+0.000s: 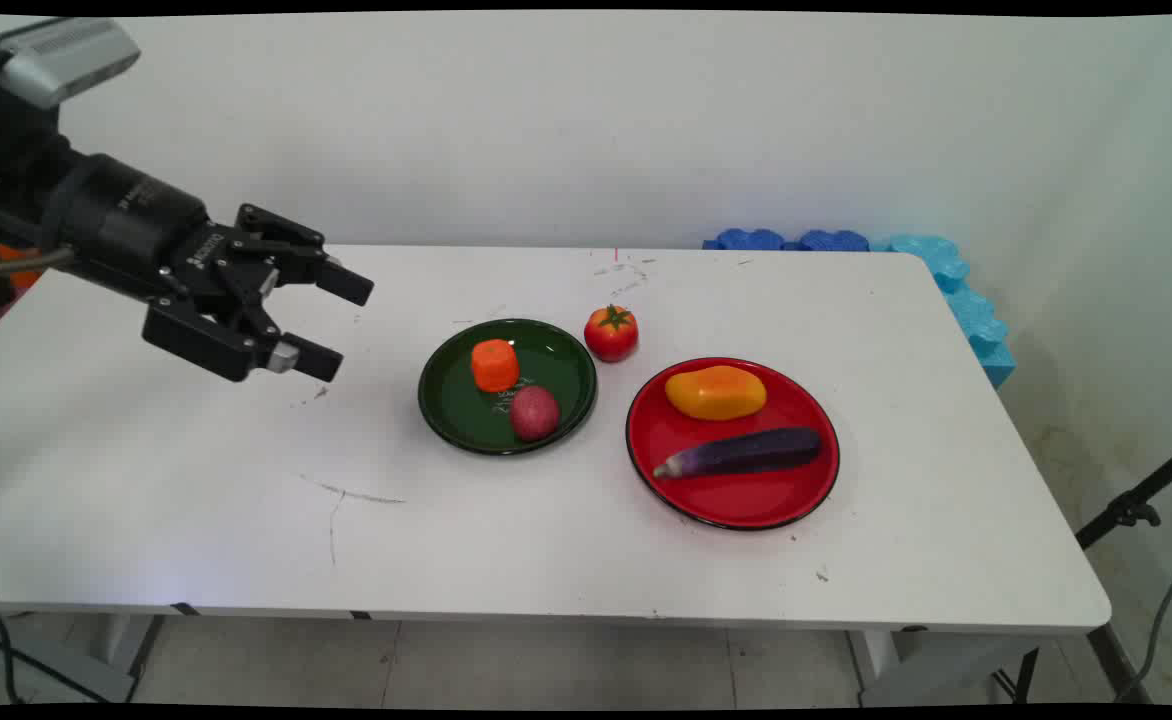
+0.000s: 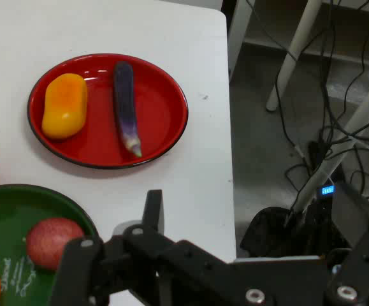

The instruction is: Pick up the eggplant from the red plate, then place the picked object on the table

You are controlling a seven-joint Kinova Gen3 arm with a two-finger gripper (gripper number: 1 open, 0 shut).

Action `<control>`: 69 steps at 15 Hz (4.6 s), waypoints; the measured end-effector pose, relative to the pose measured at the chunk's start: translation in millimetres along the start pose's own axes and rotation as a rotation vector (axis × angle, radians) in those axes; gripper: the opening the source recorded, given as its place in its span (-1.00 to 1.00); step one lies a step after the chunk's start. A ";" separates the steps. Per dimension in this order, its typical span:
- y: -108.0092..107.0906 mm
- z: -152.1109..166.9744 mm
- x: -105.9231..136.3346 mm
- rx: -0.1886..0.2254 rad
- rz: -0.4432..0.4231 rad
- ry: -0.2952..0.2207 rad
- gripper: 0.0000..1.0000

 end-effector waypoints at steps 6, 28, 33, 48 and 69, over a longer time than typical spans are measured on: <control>10.2 30.0 34.0 0.024 -0.029 -0.008 1.00; -37.5 297.0 67.3 0.162 -0.053 -0.185 1.00; -48.7 335.7 57.0 0.169 -0.062 -0.204 1.00; -77.9 421.3 44.5 0.141 -0.097 -0.240 -1.00; -42.7 282.6 77.1 0.094 0.122 -0.238 -1.00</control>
